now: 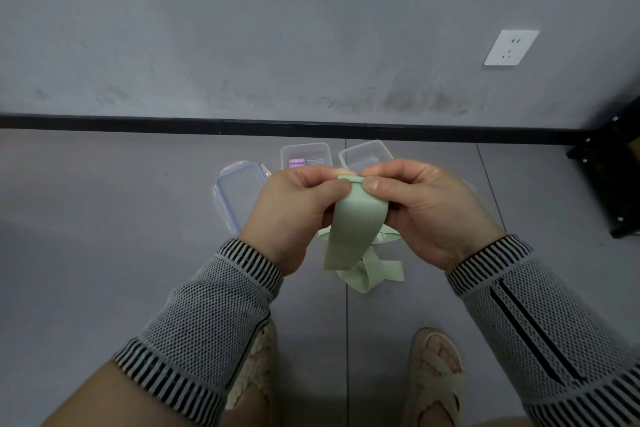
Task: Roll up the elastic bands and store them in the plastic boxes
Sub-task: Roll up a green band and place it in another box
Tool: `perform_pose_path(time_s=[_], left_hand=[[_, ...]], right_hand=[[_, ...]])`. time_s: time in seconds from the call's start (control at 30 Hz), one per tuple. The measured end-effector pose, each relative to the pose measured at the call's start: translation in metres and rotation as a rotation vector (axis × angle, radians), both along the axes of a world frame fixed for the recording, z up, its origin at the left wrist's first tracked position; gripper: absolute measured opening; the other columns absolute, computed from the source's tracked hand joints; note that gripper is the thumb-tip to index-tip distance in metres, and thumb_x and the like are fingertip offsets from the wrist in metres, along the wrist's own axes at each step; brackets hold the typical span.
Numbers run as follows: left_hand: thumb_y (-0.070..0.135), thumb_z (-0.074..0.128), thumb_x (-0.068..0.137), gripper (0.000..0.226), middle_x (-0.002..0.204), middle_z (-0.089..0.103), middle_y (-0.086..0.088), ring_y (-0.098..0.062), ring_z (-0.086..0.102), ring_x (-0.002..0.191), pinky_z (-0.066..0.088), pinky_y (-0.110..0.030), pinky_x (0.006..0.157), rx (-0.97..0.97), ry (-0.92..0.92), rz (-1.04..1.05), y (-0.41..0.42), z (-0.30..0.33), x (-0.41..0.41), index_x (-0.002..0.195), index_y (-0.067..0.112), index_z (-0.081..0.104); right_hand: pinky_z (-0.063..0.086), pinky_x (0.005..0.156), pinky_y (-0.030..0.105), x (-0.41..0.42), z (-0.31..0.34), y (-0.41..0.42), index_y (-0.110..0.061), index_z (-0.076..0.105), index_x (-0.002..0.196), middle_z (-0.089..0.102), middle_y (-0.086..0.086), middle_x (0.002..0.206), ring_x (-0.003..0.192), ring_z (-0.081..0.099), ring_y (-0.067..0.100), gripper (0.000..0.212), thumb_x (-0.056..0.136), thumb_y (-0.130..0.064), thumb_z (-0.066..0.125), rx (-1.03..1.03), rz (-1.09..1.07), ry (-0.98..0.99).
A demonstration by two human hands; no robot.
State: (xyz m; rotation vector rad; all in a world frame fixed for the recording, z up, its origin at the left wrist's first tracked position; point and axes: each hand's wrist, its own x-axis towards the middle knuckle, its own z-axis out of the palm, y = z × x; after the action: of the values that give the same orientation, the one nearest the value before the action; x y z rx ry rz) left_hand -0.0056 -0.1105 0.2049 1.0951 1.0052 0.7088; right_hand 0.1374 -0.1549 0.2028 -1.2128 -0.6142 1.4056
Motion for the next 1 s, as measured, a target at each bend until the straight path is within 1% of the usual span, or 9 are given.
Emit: perform_pose_path(time_s=[0.1, 0.27, 0.43, 0.53, 0.6, 0.7, 0.8, 0.87, 1.0], left_hand=[[-0.004, 0.053, 0.087, 0.018, 0.074, 0.067, -0.009, -0.016, 0.062, 0.066, 0.052, -0.024, 0.064, -0.02, -0.022, 0.0, 0.001, 0.001, 0.0, 0.081, 0.005, 0.067], [-0.007, 0.053, 0.086, 0.019, 0.078, 0.065, -0.013, -0.023, 0.056, 0.075, 0.047, -0.027, 0.067, -0.041, -0.038, 0.01, -0.001, 0.002, 0.002, 0.082, 0.005, 0.068], [-0.006, 0.053, 0.086, 0.016, 0.079, 0.066, -0.012, -0.017, 0.061, 0.07, 0.051, -0.023, 0.065, -0.047, -0.025, 0.021, -0.002, 0.0, 0.005, 0.087, 0.002, 0.067], [0.0, 0.059, 0.085, 0.012, 0.083, 0.067, -0.014, -0.017, 0.062, 0.073, 0.052, -0.024, 0.066, -0.032, -0.012, 0.023, -0.003, -0.001, 0.005, 0.095, -0.004, 0.066], [0.004, 0.062, 0.085, 0.016, 0.085, 0.068, -0.015, -0.019, 0.063, 0.076, 0.053, -0.028, 0.071, -0.018, -0.001, 0.016, -0.002, -0.001, 0.004, 0.097, -0.005, 0.066], [0.004, 0.059, 0.087, 0.016, 0.085, 0.069, -0.015, -0.017, 0.063, 0.075, 0.053, -0.029, 0.072, 0.006, 0.023, 0.017, 0.0, 0.0, 0.003, 0.099, -0.005, 0.066], [0.003, 0.058, 0.088, 0.01, 0.068, 0.068, -0.004, -0.009, 0.061, 0.06, 0.049, -0.019, 0.056, 0.039, 0.024, 0.007, 0.001, 0.002, 0.0, 0.093, -0.001, 0.067], [0.003, 0.059, 0.088, 0.008, 0.065, 0.068, -0.001, -0.007, 0.061, 0.058, 0.049, -0.018, 0.055, 0.054, 0.024, 0.007, 0.002, 0.003, -0.002, 0.089, 0.003, 0.067], [-0.001, 0.06, 0.087, 0.012, 0.068, 0.069, -0.005, -0.011, 0.064, 0.062, 0.053, -0.02, 0.061, 0.065, -0.002, 0.032, 0.002, 0.004, -0.002, 0.081, 0.008, 0.066]], right_hand=[[0.057, 0.065, 0.027, 0.001, 0.002, 0.0, -0.002, 0.064, 0.079, 0.067, 0.01, 0.074, 0.067, 0.065, 0.018, 0.009, 0.078, 0.007, 0.061, 0.01, 0.006, -0.004], [0.058, 0.069, 0.03, -0.001, 0.002, 0.0, -0.003, 0.064, 0.075, 0.065, 0.013, 0.078, 0.071, 0.064, 0.021, 0.014, 0.078, 0.01, 0.061, -0.012, 0.001, -0.044], [0.054, 0.079, 0.045, -0.007, 0.0, 0.0, -0.015, 0.07, 0.065, 0.062, 0.019, 0.079, 0.077, 0.059, 0.029, 0.026, 0.076, 0.008, 0.068, 0.022, -0.073, -0.281], [0.054, 0.08, 0.053, -0.008, -0.001, -0.001, -0.017, 0.071, 0.066, 0.064, 0.03, 0.086, 0.079, 0.061, 0.04, 0.023, 0.075, 0.003, 0.071, 0.065, -0.106, -0.397], [0.055, 0.079, 0.054, -0.009, -0.001, -0.002, -0.017, 0.07, 0.068, 0.066, 0.028, 0.087, 0.083, 0.063, 0.043, 0.02, 0.076, 0.001, 0.072, 0.088, -0.117, -0.426], [0.056, 0.079, 0.052, -0.01, -0.002, -0.002, -0.016, 0.07, 0.073, 0.066, 0.027, 0.087, 0.081, 0.063, 0.04, 0.017, 0.077, 0.001, 0.071, 0.109, -0.102, -0.433], [0.056, 0.076, 0.041, -0.008, -0.002, -0.003, -0.015, 0.069, 0.086, 0.067, 0.015, 0.082, 0.076, 0.064, 0.025, 0.018, 0.079, 0.001, 0.07, 0.102, -0.065, -0.372], [0.055, 0.076, 0.035, -0.004, 0.0, -0.003, -0.015, 0.066, 0.095, 0.069, 0.008, 0.082, 0.076, 0.067, 0.021, 0.025, 0.079, 0.004, 0.067, 0.075, -0.034, -0.287], [0.056, 0.084, 0.043, 0.0, 0.002, -0.006, -0.01, 0.065, 0.101, 0.072, 0.014, 0.088, 0.083, 0.07, 0.027, 0.021, 0.082, -0.001, 0.066, 0.052, 0.017, -0.249]])
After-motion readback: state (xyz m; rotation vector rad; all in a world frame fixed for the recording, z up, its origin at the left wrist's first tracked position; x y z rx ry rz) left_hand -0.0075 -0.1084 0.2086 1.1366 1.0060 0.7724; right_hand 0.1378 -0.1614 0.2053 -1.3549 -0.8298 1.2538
